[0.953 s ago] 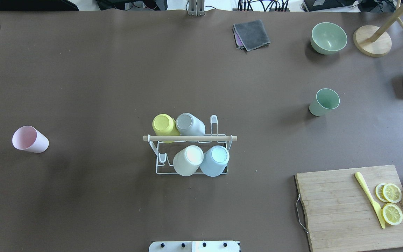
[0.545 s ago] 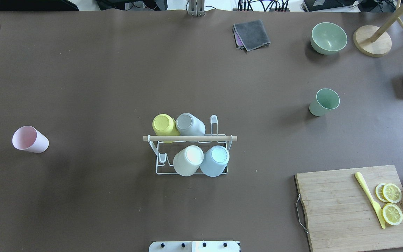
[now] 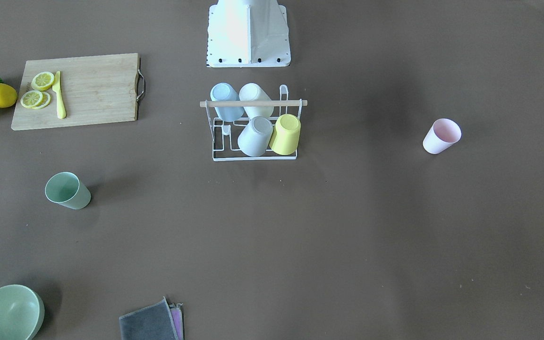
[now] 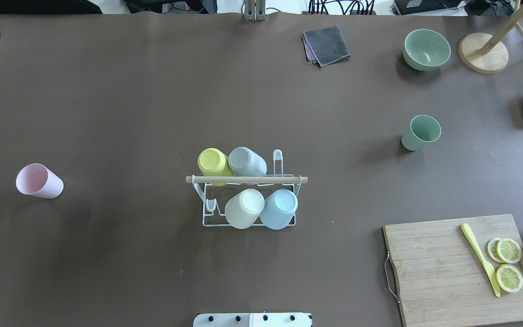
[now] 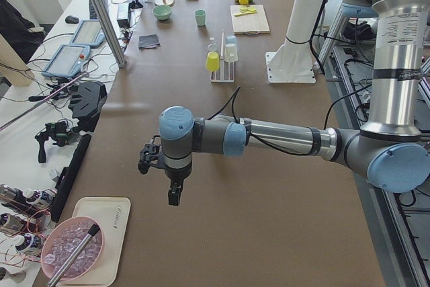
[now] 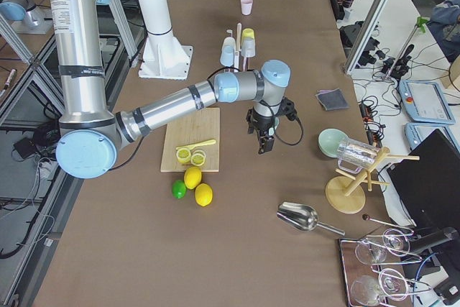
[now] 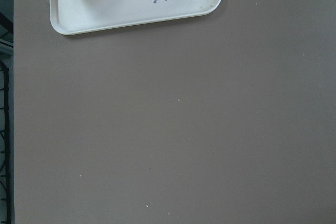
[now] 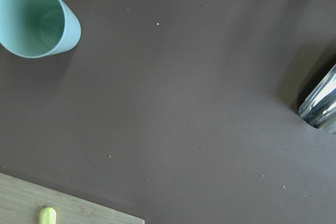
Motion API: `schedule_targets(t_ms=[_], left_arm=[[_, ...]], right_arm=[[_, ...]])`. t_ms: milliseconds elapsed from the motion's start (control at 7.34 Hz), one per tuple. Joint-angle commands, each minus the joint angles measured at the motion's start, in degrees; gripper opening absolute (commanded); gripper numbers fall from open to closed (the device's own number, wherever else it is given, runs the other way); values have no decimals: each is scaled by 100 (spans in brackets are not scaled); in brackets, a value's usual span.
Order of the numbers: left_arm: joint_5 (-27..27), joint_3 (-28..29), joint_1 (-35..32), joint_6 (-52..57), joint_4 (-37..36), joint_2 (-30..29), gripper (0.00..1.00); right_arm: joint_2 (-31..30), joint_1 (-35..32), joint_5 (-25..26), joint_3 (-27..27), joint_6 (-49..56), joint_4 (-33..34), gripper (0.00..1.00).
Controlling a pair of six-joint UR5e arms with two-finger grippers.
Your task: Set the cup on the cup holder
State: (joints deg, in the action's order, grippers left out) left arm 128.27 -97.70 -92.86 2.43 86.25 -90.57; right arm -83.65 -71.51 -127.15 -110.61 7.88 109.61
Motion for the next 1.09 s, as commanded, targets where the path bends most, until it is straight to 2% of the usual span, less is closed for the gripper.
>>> schedule_targets(t_ms=[0,272,408,545,817,953], left_arm=[[14,32,319,-49,-868,-616,98],[-30,111,987,-41,-1643,-1180,98],[-39,216,1433,-41,-1716,-1286,98],[-48,391,1794,-32,-1761,-1540,98],[-91,917,2340,29,-2364,-2408,98],[-196,1233,2499,21,-2385,-2726,98]], right_arm=[[532,714,409,39,-15,192,100],[1102,980,437,520,-32,288,100],[1427,1094,437,784,-32,341,100],[1822,1191,446,1134,-32,446,100],[2552,1384,455,1925,-32,526,100],[2842,1490,481,2294,-32,526,100]])
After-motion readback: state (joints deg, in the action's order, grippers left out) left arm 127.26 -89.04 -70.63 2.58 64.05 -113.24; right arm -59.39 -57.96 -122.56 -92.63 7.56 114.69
